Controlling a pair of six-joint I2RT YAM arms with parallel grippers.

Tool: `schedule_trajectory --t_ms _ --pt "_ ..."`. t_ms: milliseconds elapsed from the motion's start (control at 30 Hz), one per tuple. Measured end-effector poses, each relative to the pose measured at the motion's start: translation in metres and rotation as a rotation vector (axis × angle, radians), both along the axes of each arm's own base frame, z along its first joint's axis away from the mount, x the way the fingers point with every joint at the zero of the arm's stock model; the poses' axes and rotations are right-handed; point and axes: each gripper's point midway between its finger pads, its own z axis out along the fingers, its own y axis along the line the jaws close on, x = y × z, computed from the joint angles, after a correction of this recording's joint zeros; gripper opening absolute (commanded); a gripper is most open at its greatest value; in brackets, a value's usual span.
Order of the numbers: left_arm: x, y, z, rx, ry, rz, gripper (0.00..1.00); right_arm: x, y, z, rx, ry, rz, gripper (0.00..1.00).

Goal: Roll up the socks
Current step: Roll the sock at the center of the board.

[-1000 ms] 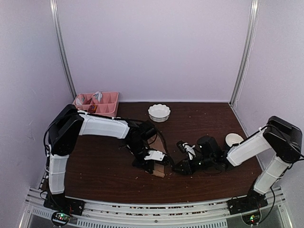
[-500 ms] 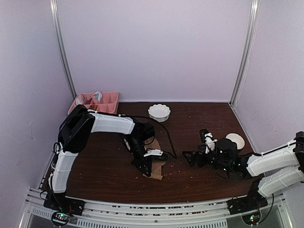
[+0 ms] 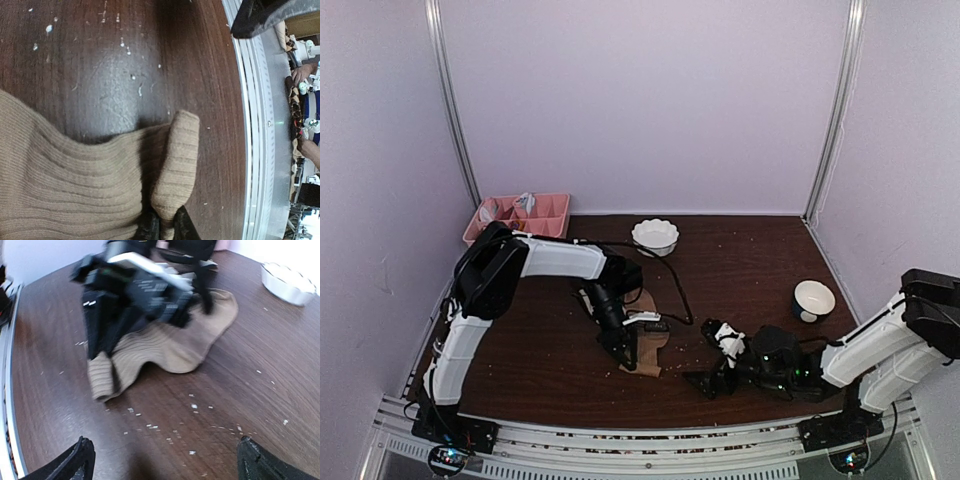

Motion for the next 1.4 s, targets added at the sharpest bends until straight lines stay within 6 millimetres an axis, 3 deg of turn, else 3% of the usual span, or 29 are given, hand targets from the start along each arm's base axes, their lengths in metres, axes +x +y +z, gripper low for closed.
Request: schedule_trajectory --t_ms 133,233,433,600,833,1100,1233,1400 --pt "0.001 0.000 0.000 0.017 0.041 0.024 0.11 -0.020 0.019 -0.002 -0.073 -0.093 0.119 0.83" --pt "0.001 0.000 -0.001 0.021 0.060 0.035 0.12 -0.027 0.044 0.000 -0.126 -0.155 0.202 0.74" --pt "0.001 0.000 -0.001 0.024 0.067 0.039 0.12 -0.021 0.091 0.012 -0.182 -0.263 0.308 0.59" --pt "0.000 0.000 -0.001 0.026 0.073 0.039 0.12 -0.019 0.119 0.000 -0.255 -0.288 0.395 0.49" --pt "0.000 0.000 0.000 0.025 0.074 0.032 0.12 -0.021 0.119 -0.029 -0.350 -0.260 0.463 0.36" --pt "0.000 0.001 -0.001 0.022 0.066 0.020 0.15 -0.011 0.117 -0.033 -0.370 -0.252 0.451 0.26" --pt "-0.001 0.002 0.000 0.018 0.070 0.015 0.27 -0.008 0.116 -0.034 -0.368 -0.245 0.450 0.22" --pt "-0.007 0.006 0.006 0.004 0.075 -0.004 0.41 -0.004 0.117 -0.037 -0.346 -0.207 0.447 0.09"
